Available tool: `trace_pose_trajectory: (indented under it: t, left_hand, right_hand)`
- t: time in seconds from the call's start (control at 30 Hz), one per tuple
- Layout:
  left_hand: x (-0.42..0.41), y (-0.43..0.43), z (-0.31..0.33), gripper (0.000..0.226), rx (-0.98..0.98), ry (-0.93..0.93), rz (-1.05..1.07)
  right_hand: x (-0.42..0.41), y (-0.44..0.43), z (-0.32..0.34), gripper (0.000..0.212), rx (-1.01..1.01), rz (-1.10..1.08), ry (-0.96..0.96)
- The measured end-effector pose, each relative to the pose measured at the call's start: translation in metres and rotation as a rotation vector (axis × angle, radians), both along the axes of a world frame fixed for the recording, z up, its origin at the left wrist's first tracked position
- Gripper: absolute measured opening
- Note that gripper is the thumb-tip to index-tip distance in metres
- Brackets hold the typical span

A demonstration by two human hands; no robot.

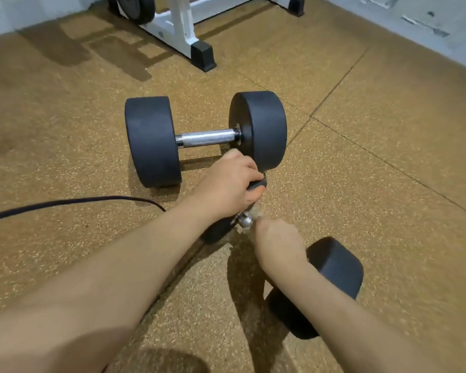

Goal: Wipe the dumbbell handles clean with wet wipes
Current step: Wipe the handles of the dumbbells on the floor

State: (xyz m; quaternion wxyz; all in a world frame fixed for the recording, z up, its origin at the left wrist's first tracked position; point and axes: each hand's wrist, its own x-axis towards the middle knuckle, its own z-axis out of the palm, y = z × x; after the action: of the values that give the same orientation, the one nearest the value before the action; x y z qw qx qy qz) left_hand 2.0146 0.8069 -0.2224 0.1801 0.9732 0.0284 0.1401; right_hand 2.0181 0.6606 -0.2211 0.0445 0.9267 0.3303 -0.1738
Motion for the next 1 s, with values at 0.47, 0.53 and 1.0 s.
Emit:
trace_pose_trajectory:
  t: [0.47,0.53,1.0]
  left_hand:
    - [0.002,-0.009,-0.021,0.05,0.002,0.027,0.03]
    - [0.009,-0.009,-0.019,0.048,-0.007,0.077,0.066]
    - [-0.039,-0.008,-0.013,0.037,-0.428,0.119,0.373]
  right_hand:
    - [0.014,-0.029,0.017,0.025,-0.28,0.127,-0.099]
    - [0.024,-0.035,0.022,0.018,-0.316,0.08,-0.05]
    - [0.013,-0.02,0.014,0.004,-0.078,0.029,0.071]
